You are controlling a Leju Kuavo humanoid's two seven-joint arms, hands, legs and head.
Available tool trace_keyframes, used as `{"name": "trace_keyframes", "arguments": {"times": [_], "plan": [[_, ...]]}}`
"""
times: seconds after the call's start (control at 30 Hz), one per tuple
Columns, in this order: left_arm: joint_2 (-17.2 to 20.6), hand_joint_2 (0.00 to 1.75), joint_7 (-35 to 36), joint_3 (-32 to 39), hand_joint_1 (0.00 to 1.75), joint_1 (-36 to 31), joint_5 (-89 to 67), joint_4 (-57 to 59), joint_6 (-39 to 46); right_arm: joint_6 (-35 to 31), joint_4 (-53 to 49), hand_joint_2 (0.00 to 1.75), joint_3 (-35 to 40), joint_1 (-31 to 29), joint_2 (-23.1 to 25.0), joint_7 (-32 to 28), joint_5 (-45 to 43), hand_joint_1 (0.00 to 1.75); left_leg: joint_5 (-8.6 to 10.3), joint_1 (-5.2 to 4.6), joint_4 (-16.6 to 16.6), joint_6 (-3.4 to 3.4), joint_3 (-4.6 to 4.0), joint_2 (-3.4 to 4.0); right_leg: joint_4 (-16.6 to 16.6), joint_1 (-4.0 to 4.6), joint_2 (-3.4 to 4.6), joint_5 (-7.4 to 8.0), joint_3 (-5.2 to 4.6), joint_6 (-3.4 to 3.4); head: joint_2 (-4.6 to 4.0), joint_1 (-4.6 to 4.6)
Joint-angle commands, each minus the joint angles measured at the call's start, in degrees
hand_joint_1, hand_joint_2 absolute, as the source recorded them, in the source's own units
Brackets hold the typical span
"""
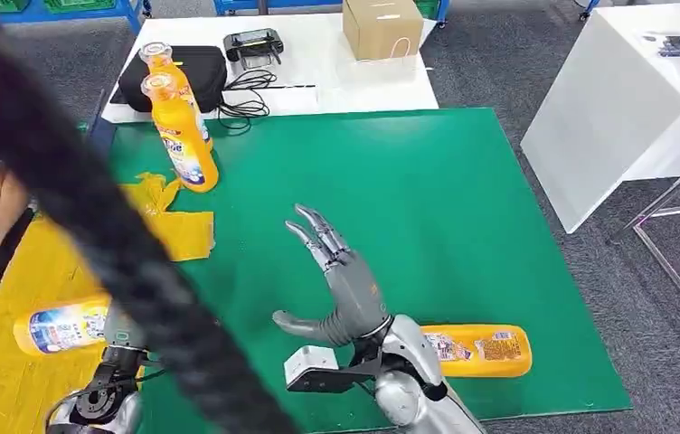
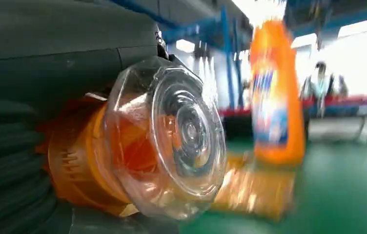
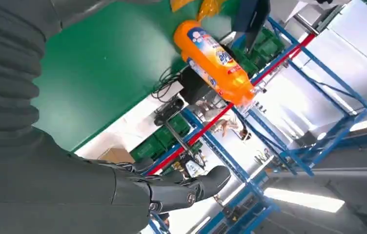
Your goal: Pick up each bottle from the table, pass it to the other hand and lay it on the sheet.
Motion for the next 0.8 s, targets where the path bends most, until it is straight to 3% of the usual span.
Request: {"name": "trace_keyframes", "arguments": {"times": [0.03,0.33,0.37,0.4,0.5,0.8], "plan": [[-0.5,1.75,0.4,2.9,1.75,-8.1,2.6,24.7,2.5,-0.2,2.5,1.75,2.3,-2.5,-2.5,0.3,-0.3,0.00,-0.05,0.02,-0.1,-0.01,0.25,0.04,-0.1,0.03,0.00,-0.04,0.26,-0.04,0.00,0.00],[-0.9,1.75,0.6,4.3,1.75,-8.1,3.0,25.6,4.5,-0.5,2.8,1.75,2.3,-2.4,-2.5,0.4,-0.3,0.00,-0.06,0.02,-0.1,-0.01,0.38,0.10,-0.1,0.06,0.07,-0.02,0.36,-0.04,0.00,0.00],[-1.2,1.75,0.5,4.8,0.19,-7.9,3.0,25.3,4.9,-0.7,2.7,1.75,2.2,-2.4,-2.4,0.6,-0.3,0.00,-0.10,0.07,-0.1,-0.02,0.50,0.15,-0.1,0.11,0.09,-0.03,0.50,-0.06,0.00,0.00],[-1.4,1.75,-1.1,5.4,0.00,-7.3,3.7,23.8,5.6,-0.7,2.9,1.75,2.2,-2.5,-2.4,0.7,-0.3,0.00,-0.07,0.03,-0.1,-0.01,0.46,0.14,-0.1,0.07,0.11,-0.02,0.45,-0.05,0.00,0.00],[-1.4,1.75,-0.6,5.9,0.00,-4.7,2.1,19.2,5.6,-0.4,3.9,1.75,2.5,-3.1,-2.6,1.2,0.3,0.00,-0.08,0.05,-0.1,-0.01,0.55,0.16,-0.1,0.10,0.12,-0.01,0.53,-0.06,0.00,0.00],[-2.2,1.75,-2.5,7.1,0.00,-4.3,4.4,19.4,5.6,0.2,4.3,1.75,2.4,-3.3,-3.0,1.8,0.7,0.00,-0.05,-0.02,-0.1,0.00,0.57,0.12,-0.1,0.02,0.10,-0.03,0.57,-0.04,0.00,0.00]]}}
